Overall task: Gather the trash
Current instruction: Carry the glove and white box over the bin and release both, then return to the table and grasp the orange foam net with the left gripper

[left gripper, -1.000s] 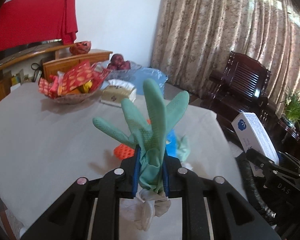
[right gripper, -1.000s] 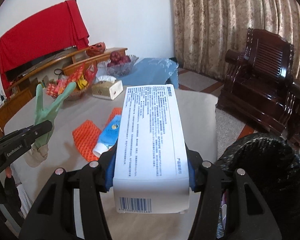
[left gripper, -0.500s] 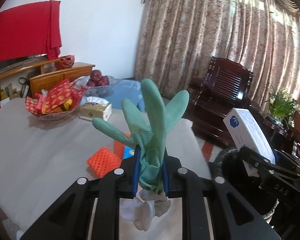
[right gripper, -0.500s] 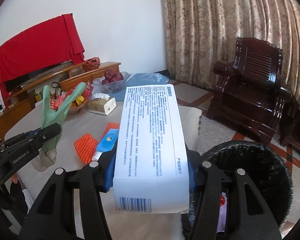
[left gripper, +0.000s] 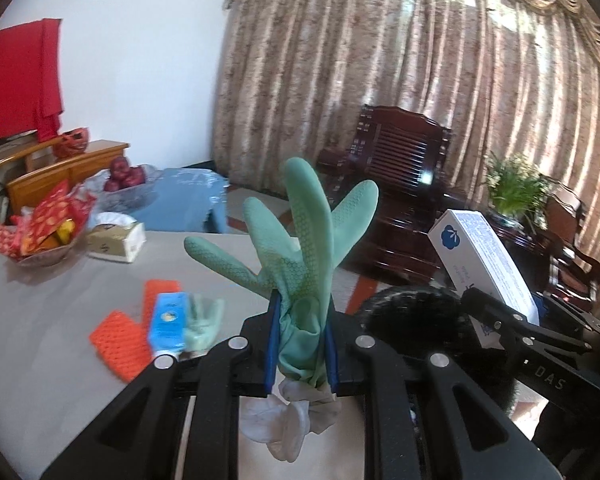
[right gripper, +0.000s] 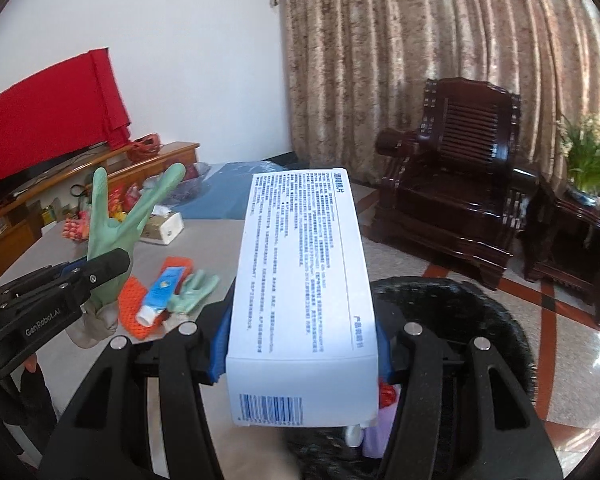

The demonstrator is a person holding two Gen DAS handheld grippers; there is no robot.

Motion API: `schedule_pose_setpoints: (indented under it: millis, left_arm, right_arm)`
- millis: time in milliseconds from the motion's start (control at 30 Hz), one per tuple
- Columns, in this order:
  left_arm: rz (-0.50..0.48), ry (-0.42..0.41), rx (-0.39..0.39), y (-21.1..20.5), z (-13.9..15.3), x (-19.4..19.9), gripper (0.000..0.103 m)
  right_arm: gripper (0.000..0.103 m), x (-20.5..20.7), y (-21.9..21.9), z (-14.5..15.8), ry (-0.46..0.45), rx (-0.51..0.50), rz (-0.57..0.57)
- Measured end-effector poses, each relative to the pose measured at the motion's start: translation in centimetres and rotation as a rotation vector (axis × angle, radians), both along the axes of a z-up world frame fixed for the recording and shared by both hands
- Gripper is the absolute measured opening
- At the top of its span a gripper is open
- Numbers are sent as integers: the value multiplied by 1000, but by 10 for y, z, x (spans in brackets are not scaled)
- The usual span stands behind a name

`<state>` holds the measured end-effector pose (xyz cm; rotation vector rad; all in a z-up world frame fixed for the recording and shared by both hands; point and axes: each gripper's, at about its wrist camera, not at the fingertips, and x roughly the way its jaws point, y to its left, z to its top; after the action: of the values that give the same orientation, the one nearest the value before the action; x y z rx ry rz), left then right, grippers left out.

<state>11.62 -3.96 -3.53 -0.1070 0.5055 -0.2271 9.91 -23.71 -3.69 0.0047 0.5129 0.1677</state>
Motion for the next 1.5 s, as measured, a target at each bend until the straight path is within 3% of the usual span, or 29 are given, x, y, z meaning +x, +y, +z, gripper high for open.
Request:
schedule_pose_setpoints:
  millis: [333,833,933,1000,1033,1100,1167,1333,1500]
  left_arm:
    - [-143,2,-13,-66,-3,19,19]
    - [-285,50,0,-155,-33,51,19]
    - [-320,82,-15,-167,-41,59,28]
    - [-334,94,-30,-171,-44,62,44]
    - [-337,89,-36,-170,-43,62,52]
    - [-340,79,-43,-168,-41,60,59]
    - [-330,71,-45,-162,-37,60,68]
    - [-271,50,-38,-140,-29,57,79]
    - [-171,16,-10,-90,-23,48,82]
  right_arm:
    - [53,-4,-74,-15,23,-17,-157]
    - [53,8,-138,-56,84,-34,-269]
    - [61,10,-145,-66,103,-63,-297]
    - [77,8,-148,-71,102,-85,-314]
    - [79,6,-150,-74,102,-89,-320]
    - [90,3,-153,-77,102,-89,-330]
    - [92,-1,-156,-79,93,-79,-344]
    - [97,-7,-154,-75,80,-24,-346]
    - [97,-5,-126,-66,60,-7,-292]
